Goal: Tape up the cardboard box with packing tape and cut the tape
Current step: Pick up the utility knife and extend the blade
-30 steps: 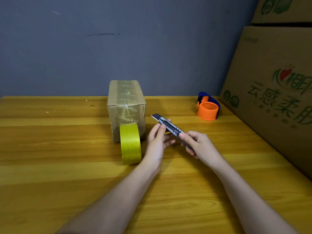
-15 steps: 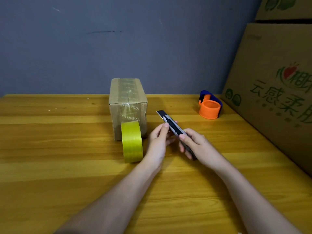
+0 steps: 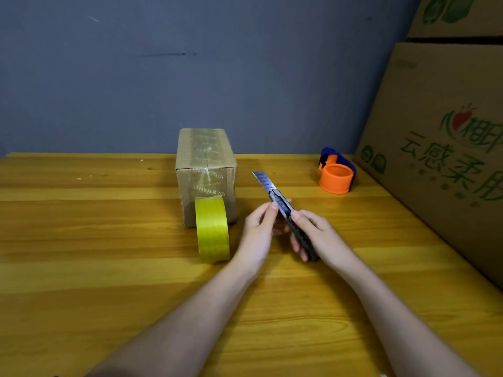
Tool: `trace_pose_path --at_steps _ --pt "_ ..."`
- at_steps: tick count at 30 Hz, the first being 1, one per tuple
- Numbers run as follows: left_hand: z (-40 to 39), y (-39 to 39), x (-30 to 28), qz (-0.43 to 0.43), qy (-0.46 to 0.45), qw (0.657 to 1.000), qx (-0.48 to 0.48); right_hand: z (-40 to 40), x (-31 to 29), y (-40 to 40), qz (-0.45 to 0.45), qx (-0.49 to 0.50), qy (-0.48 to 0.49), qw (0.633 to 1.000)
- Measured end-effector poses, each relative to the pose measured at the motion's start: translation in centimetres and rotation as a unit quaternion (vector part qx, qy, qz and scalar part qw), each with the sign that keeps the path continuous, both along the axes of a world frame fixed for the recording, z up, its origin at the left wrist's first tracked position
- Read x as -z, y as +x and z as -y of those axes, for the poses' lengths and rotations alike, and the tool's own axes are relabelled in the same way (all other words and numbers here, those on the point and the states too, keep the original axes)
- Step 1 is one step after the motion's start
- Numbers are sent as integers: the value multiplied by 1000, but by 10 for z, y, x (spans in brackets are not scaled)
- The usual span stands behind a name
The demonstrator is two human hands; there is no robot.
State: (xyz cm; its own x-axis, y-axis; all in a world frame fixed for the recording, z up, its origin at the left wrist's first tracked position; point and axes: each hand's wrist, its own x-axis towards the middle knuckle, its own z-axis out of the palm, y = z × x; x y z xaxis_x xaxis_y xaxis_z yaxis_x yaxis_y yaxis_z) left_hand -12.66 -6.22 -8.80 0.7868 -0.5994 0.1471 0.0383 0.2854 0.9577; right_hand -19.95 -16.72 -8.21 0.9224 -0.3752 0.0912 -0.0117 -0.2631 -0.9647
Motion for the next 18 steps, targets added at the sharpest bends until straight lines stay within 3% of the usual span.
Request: trace_pose_path --at_steps 3,11,15,18 --pt "0 -1 0 27 24 999 -6 -2 0 0 6 -33 50 998" --pt "-8 -24 -13 26 106 994 -5 -8 -8 -3 67 6 32 997" --pt "-41 -34 -34 217 258 941 18 -12 -14 -1 92 5 42 995" --pt "-76 -35 -66 339 289 894 38 -18 -21 2 89 -6 29 996"
